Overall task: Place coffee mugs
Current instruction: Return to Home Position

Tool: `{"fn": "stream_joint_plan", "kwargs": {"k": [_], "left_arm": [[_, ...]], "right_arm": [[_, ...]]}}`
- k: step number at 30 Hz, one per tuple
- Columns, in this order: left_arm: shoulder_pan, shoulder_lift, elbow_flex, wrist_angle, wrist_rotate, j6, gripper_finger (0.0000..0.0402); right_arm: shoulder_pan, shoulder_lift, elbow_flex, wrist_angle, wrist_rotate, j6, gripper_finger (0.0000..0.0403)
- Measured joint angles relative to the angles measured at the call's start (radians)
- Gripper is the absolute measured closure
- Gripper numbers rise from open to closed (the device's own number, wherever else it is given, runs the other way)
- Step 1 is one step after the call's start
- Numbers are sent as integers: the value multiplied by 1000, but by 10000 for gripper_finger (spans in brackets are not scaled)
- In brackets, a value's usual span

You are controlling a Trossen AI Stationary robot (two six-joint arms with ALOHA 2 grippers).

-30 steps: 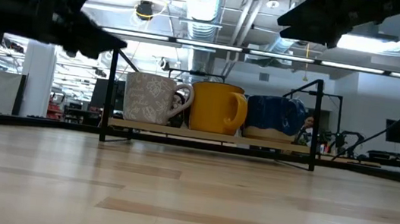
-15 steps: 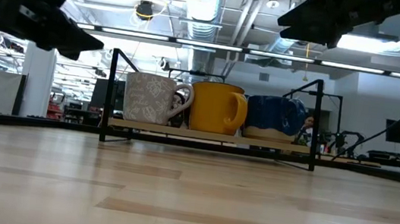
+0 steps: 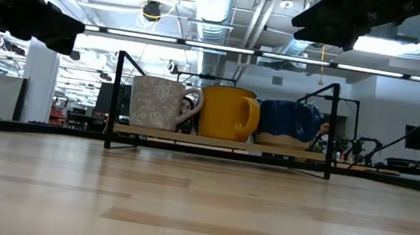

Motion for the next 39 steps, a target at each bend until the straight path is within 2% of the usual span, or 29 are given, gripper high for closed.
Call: {"fn": "stream_joint_plan", "kwargs": {"k": [4, 9, 14, 18, 23, 25, 30, 34, 39], "left_arm": [[-52, 0, 0, 0, -4, 7, 401], [-60, 0, -1, 10, -30, 63, 401], [-59, 0, -1, 9, -35, 83, 401], [-59, 0, 0, 9, -38, 92, 401], [-59, 0, 6, -8, -37, 92, 401], [-59, 0, 7, -15, -37, 92, 401], [-59, 0, 10, -28, -31, 69, 401], [-59, 0, 11, -31, -31, 66, 401], [-59, 0, 11, -33, -31, 65, 401]], "right_arm": [[0, 0, 0, -1, -12, 0, 143], [0, -2, 0, -25, -12, 1, 143], [-12, -96, 2, -196, -11, 79, 155], [-17, -183, 2, -362, -9, 128, 218], [-39, -292, -89, -386, -14, 142, 360], [-57, -348, -152, -360, -50, 142, 384], [-121, -509, -266, -332, -198, 138, 372], [-200, -607, -356, -216, -289, 46, 385], [-303, -695, -471, -64, -447, -26, 384]]}}
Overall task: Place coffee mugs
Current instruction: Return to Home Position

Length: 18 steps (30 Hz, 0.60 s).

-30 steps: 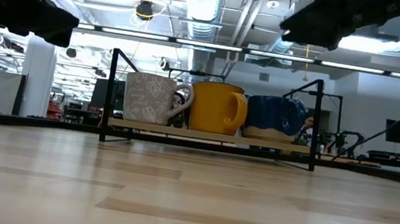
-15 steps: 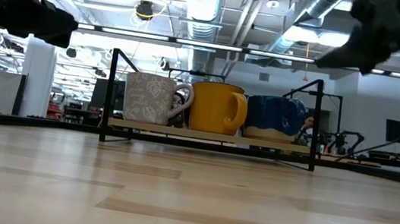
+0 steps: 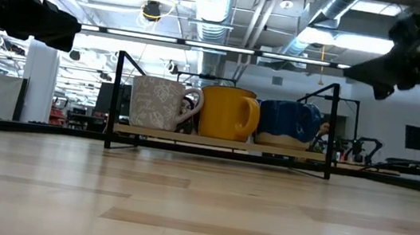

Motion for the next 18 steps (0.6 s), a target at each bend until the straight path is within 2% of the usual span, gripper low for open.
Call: {"fn": "stream_joint_plan", "kwargs": {"k": [5, 9, 14, 18], "left_arm": [[0, 0, 1, -1, 0, 0, 401], [0, 0, 1, -1, 0, 0, 401], [0, 0, 2, -2, 0, 0, 401], [0, 0, 2, -2, -1, 0, 401]], "right_arm": [[-25, -71, -93, 37, -42, -5, 368], [-15, -127, -116, 34, -45, -38, 385], [14, -205, -118, -59, -84, -54, 383], [37, -267, -118, -106, -83, -73, 359]]}}
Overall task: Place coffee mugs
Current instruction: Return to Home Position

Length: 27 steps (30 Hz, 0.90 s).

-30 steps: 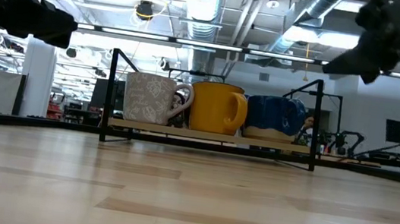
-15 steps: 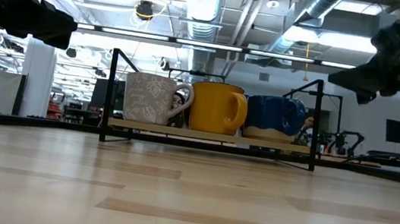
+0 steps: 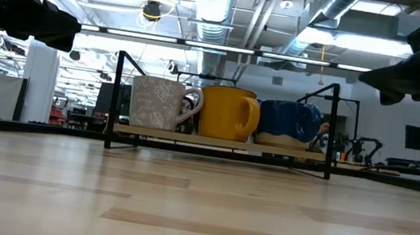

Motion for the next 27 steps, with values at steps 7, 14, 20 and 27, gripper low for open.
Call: {"fn": "stream_joint_plan", "kwargs": {"k": [7, 14, 20, 27], "left_arm": [[0, 0, 0, 0, 0, 0, 401], [0, 0, 0, 0, 0, 0, 401], [-2, 0, 0, 0, 0, 0, 401], [-3, -6, -1, 6, 0, 0, 401]], "right_arm": [[11, -19, 2, -19, -46, 55, 364], [79, 8, 2, -17, -74, 84, 381], [98, 8, 2, -21, -4, 54, 356], [95, 8, 1, -22, -4, 36, 346]]}}
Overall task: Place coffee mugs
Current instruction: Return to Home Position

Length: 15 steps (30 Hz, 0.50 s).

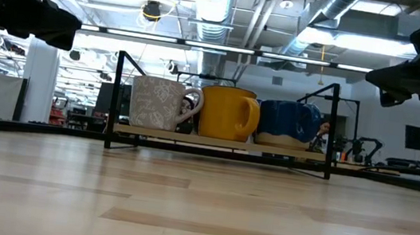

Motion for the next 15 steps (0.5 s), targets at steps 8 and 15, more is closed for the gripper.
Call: {"fn": "stream_joint_plan", "kwargs": {"k": [8, 15], "left_arm": [[8, -11, -12, 30, 26, -1, 401], [7, -11, -13, 32, 27, -1, 401]], "right_arm": [[0, 0, 0, 0, 0, 0, 345], [0, -95, -5, 28, 4, 4, 345]]}}
